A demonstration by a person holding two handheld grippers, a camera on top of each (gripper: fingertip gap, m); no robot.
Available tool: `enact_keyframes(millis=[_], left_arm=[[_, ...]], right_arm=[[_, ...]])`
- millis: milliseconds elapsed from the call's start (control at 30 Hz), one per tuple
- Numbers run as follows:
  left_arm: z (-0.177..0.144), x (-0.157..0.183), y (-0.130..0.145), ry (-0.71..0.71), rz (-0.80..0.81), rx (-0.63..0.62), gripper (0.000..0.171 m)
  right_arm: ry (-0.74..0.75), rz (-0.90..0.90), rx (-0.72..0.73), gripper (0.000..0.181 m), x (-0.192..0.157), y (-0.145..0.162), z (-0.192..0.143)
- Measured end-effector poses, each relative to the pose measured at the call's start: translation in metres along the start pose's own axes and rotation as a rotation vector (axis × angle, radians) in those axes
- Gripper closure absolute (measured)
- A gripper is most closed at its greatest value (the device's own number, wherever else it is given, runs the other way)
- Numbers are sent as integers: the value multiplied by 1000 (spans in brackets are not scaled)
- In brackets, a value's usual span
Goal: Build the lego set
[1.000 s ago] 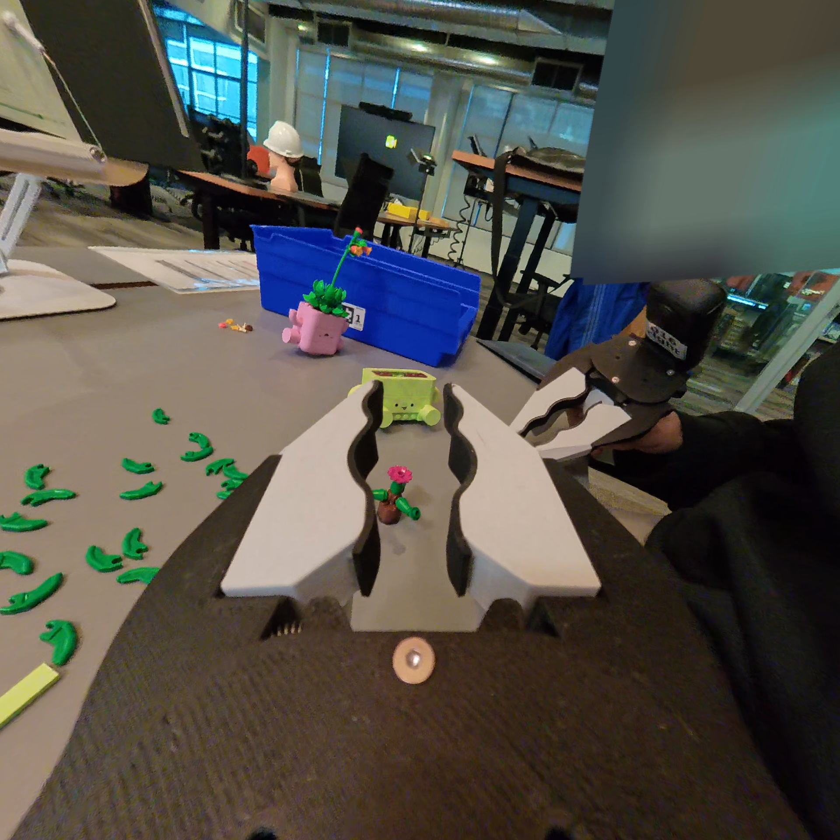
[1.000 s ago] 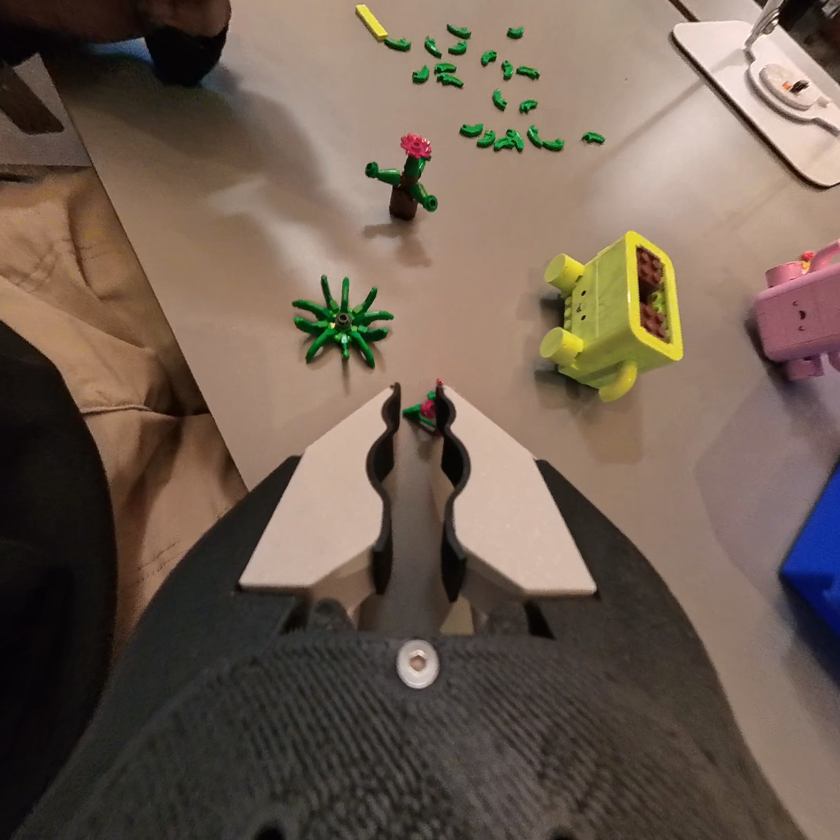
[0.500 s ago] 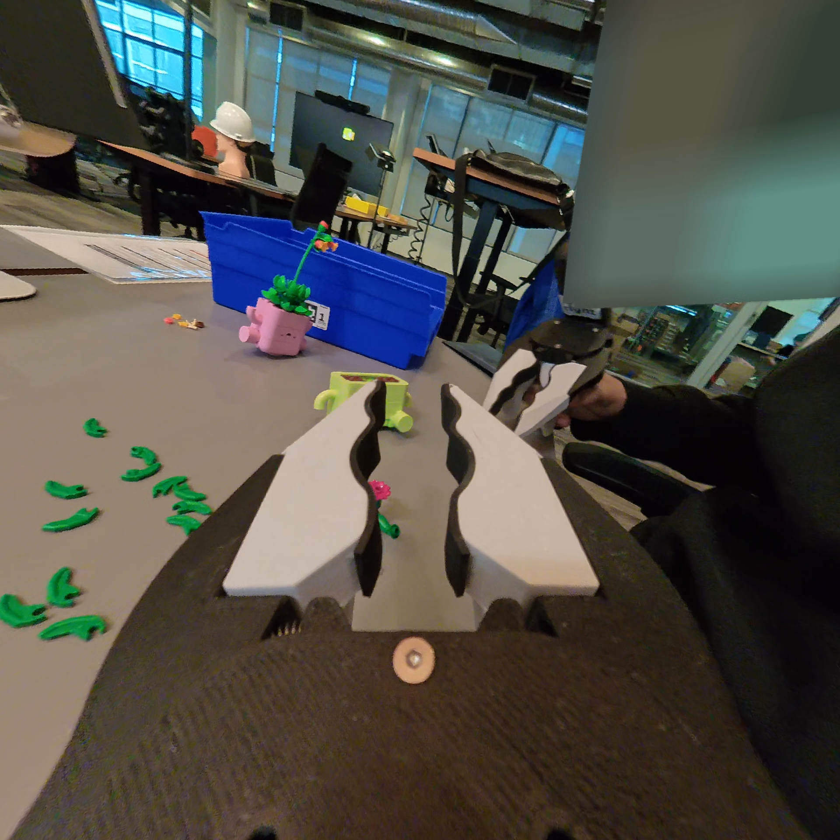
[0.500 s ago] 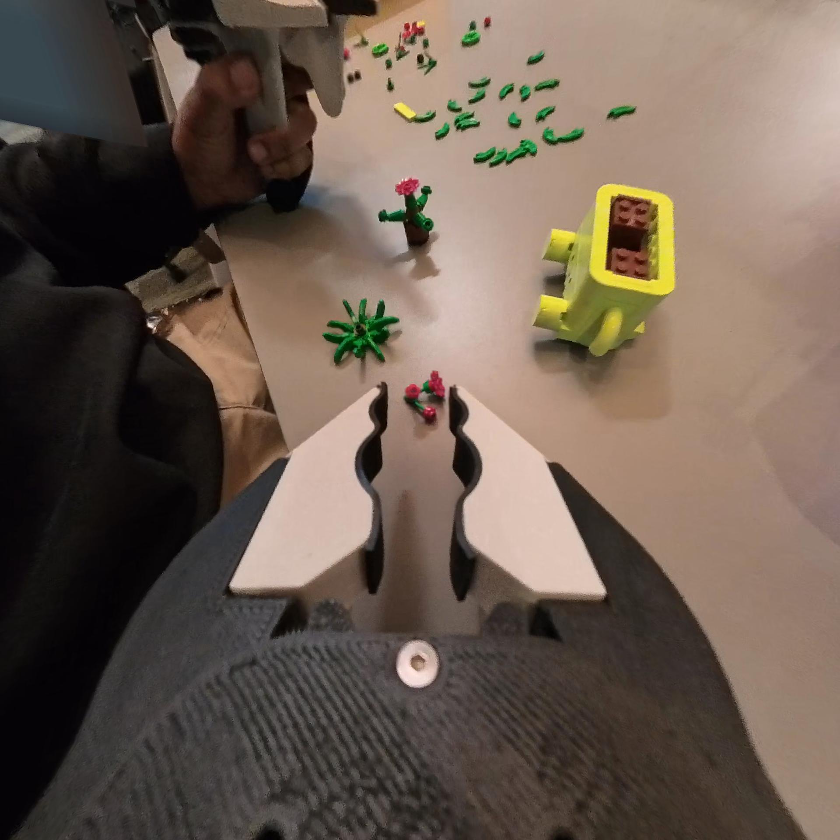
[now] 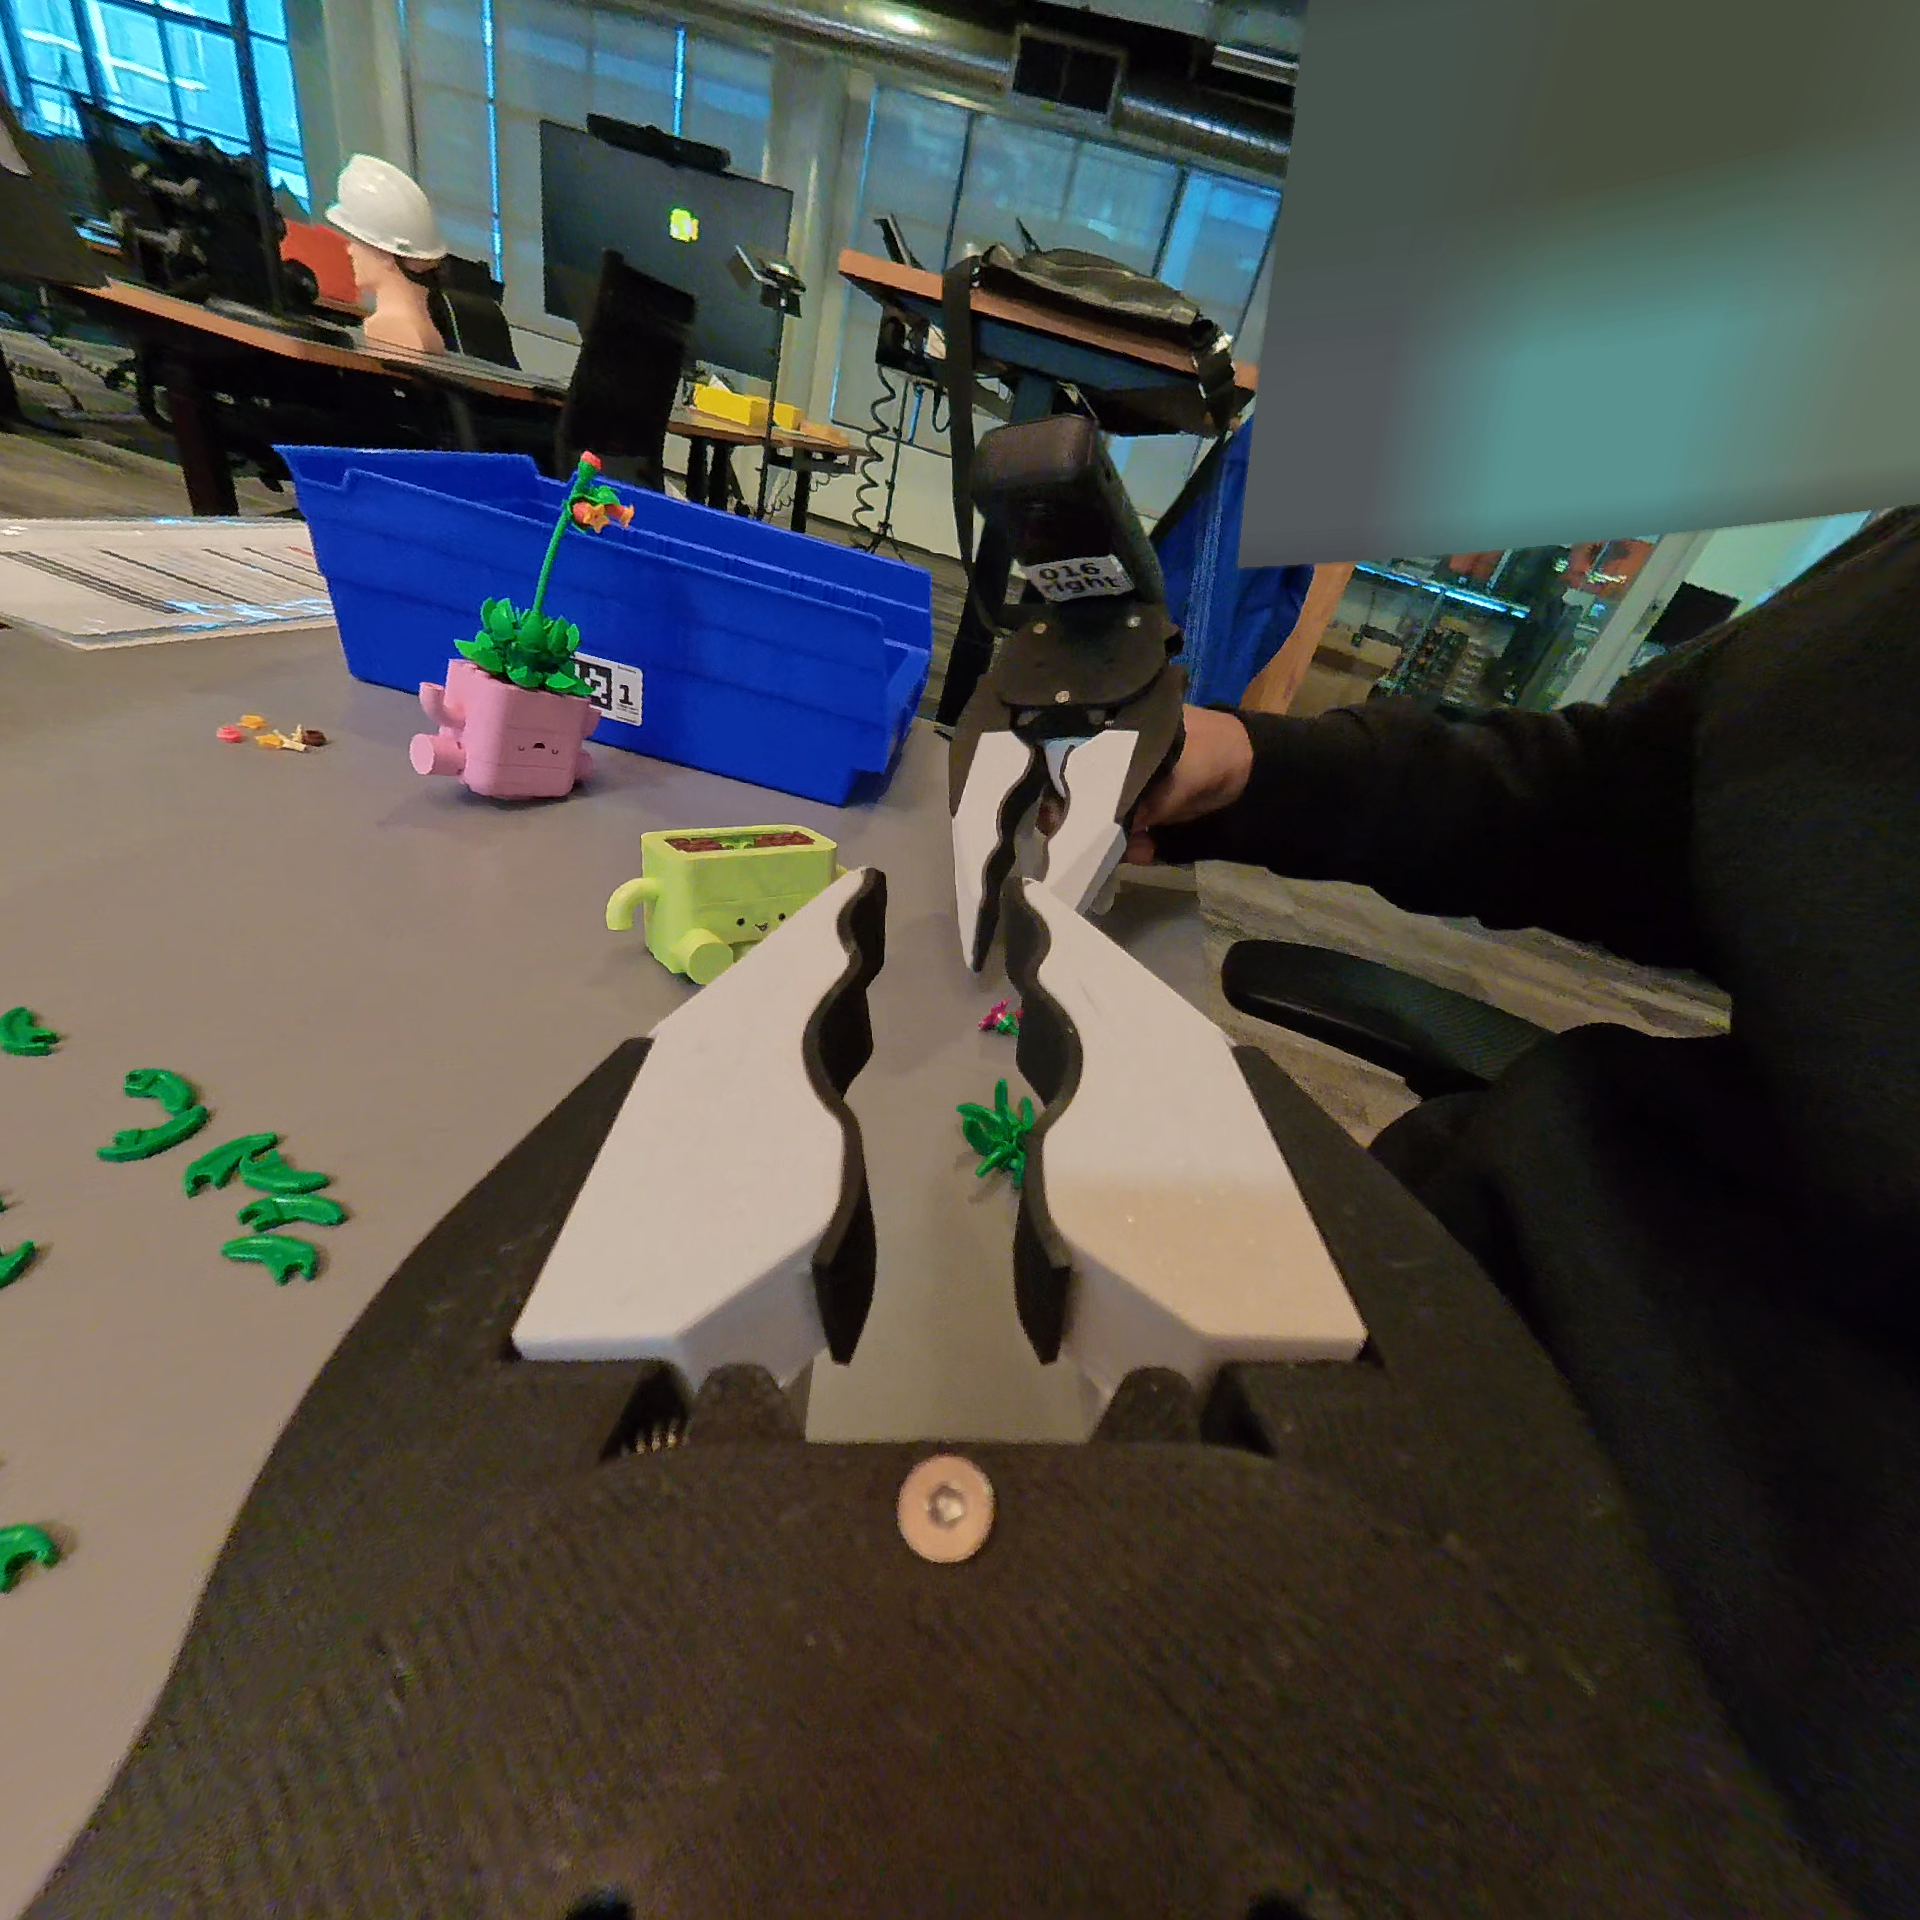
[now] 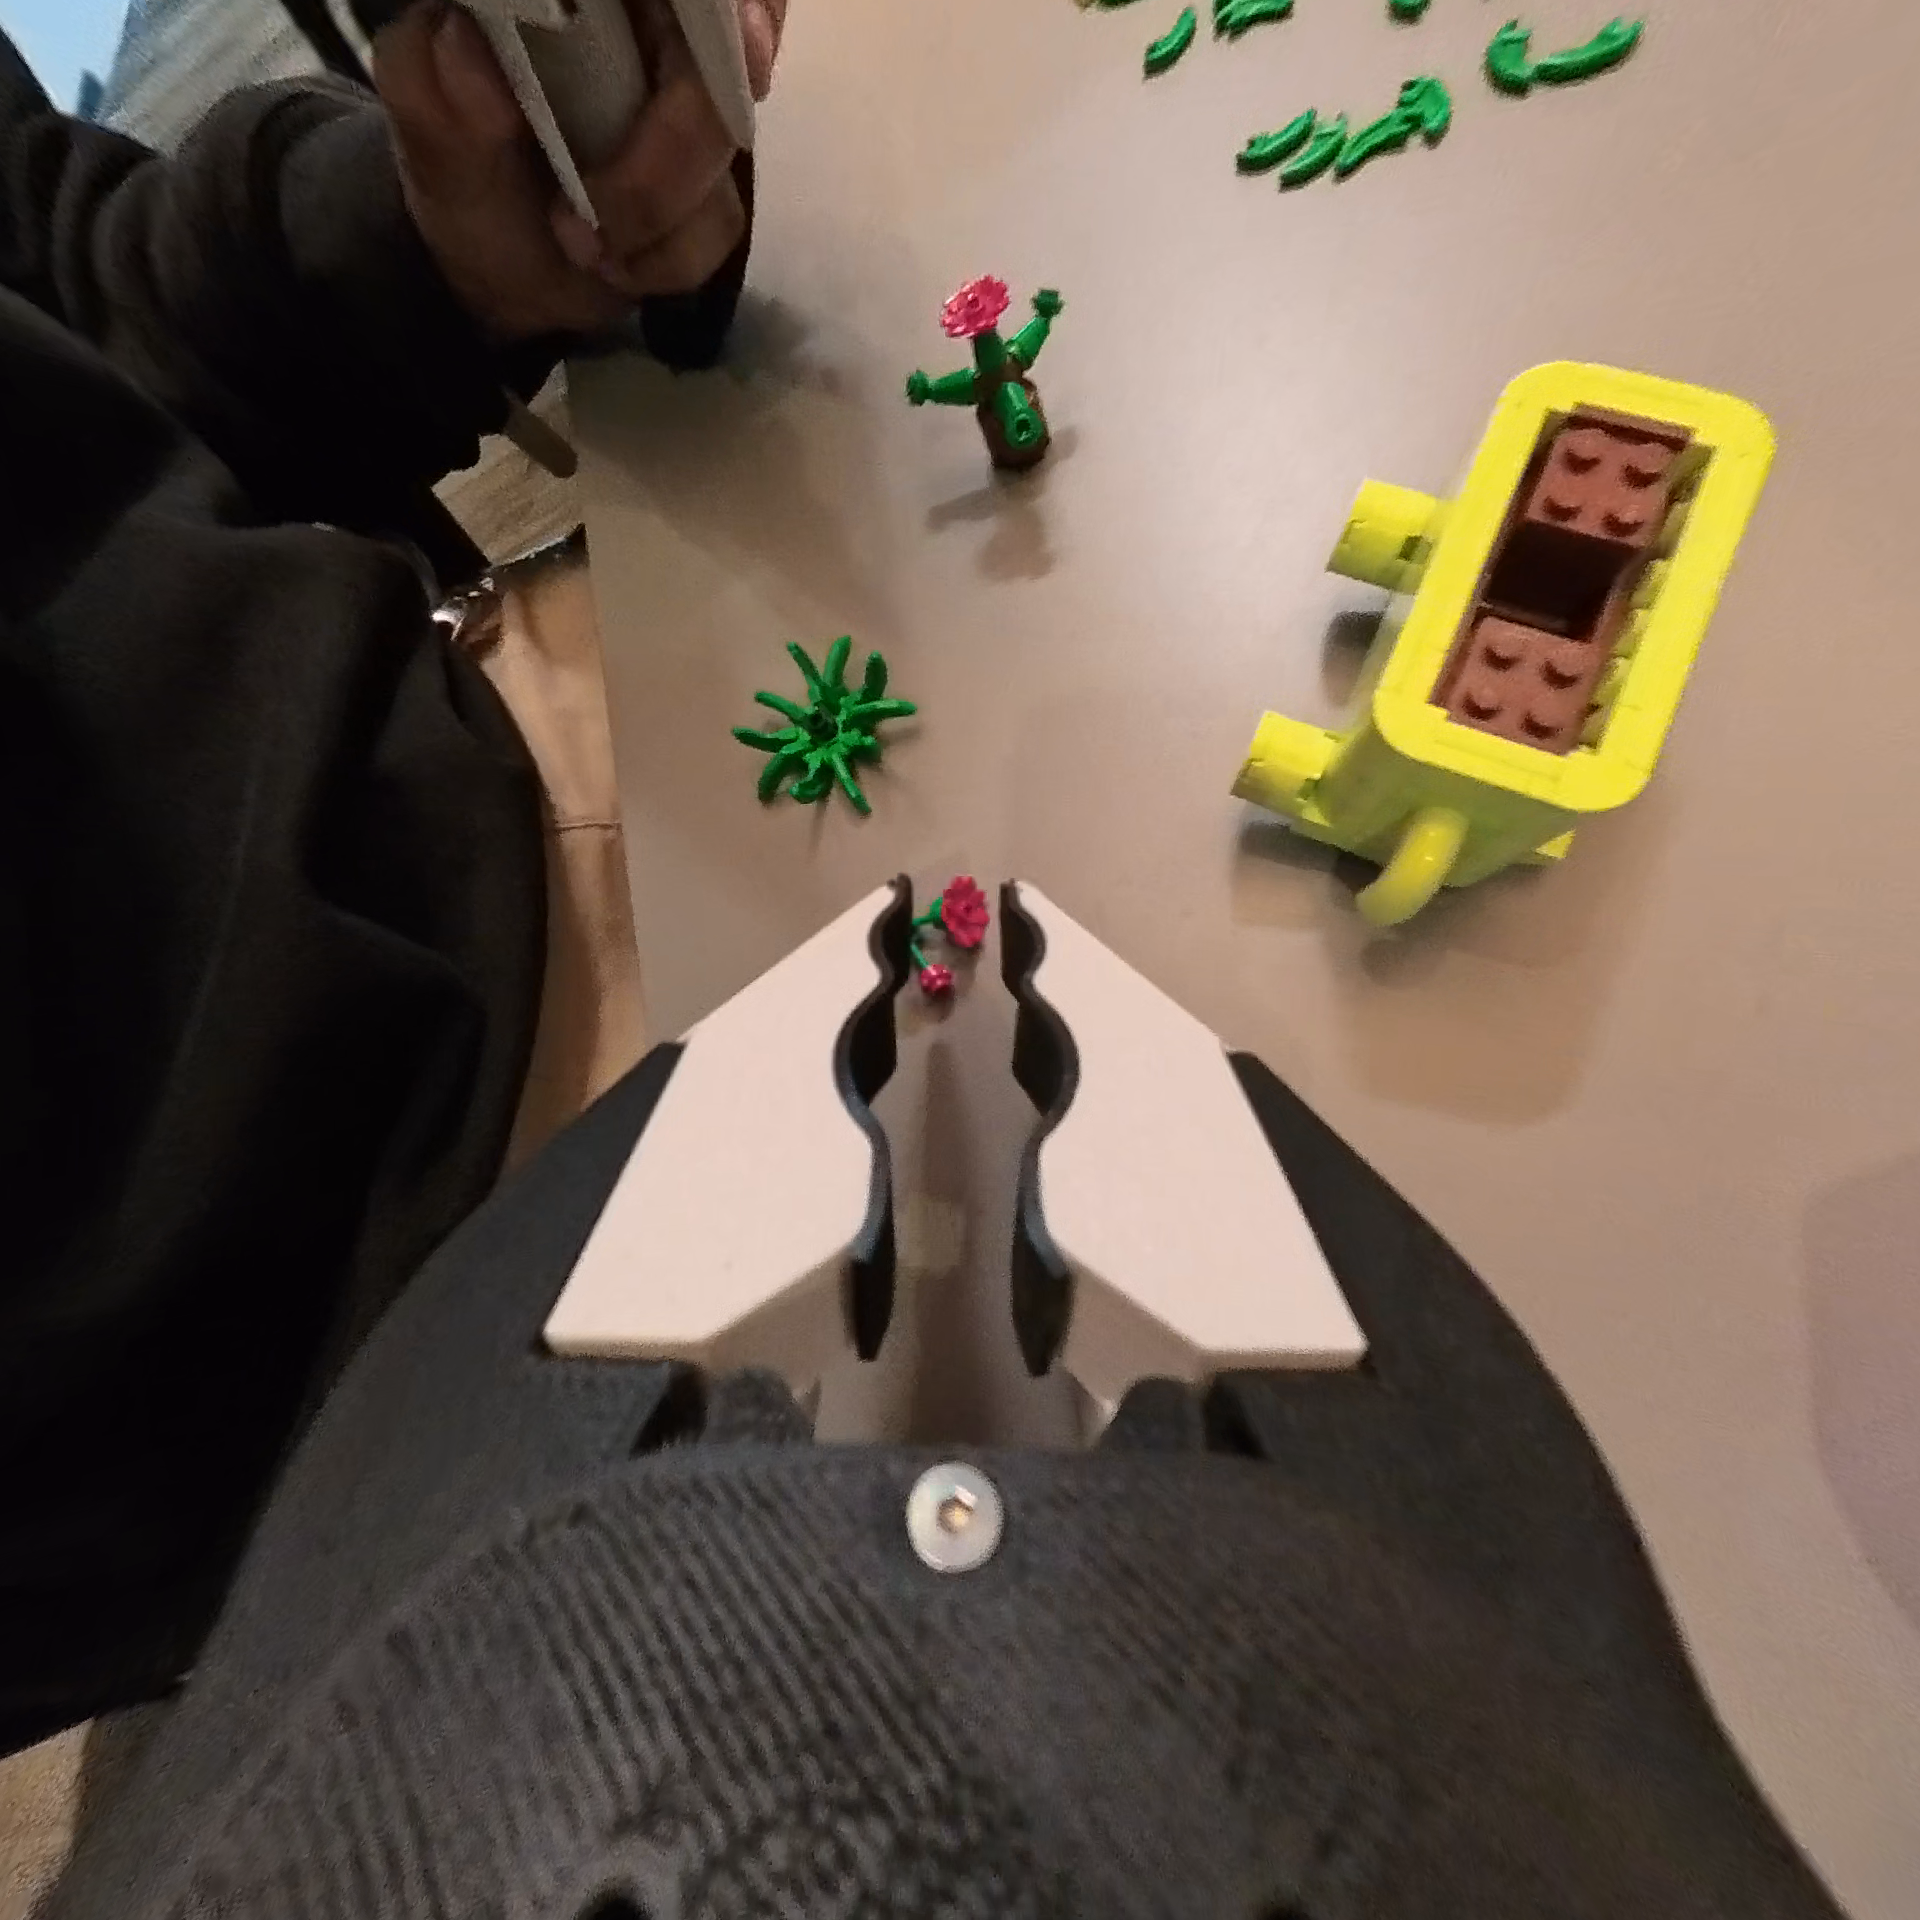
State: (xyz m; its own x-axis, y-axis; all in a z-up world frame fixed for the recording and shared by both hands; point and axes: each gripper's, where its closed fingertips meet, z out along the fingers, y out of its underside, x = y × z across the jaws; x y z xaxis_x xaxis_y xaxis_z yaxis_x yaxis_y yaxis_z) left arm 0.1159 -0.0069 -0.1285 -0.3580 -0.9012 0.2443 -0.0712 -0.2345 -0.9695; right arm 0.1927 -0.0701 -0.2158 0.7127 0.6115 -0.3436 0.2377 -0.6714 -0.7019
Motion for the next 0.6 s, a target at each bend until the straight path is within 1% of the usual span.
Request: enact_keyframes(millis=[100,233,300,367,433,500,600], left_arm=[[-3,2,1,-7,-6,2,151],[-6,7,4,-11,-10,-4,150],[-6,10,6,-11,-12,-10,150],[-5,14,8,-8,-16,-17,149],[-3,21,10,-3,-15,-25,148],[1,28,13,-5,-8,-39,147],[9,37,19,-17,-15,-67,148]], right_arm=[[-14,4,-42,165,0,5,5],[-9,-6,-64,171,1,10,11],[-32,-4,-54,178,-3,9,12],[-35,0,-37,181,-4,8,12],[-44,13,23,181,-8,0,9],[-60,25,128,181,-17,-16,4],[-16,30,293,181,-26,-41,-7]])
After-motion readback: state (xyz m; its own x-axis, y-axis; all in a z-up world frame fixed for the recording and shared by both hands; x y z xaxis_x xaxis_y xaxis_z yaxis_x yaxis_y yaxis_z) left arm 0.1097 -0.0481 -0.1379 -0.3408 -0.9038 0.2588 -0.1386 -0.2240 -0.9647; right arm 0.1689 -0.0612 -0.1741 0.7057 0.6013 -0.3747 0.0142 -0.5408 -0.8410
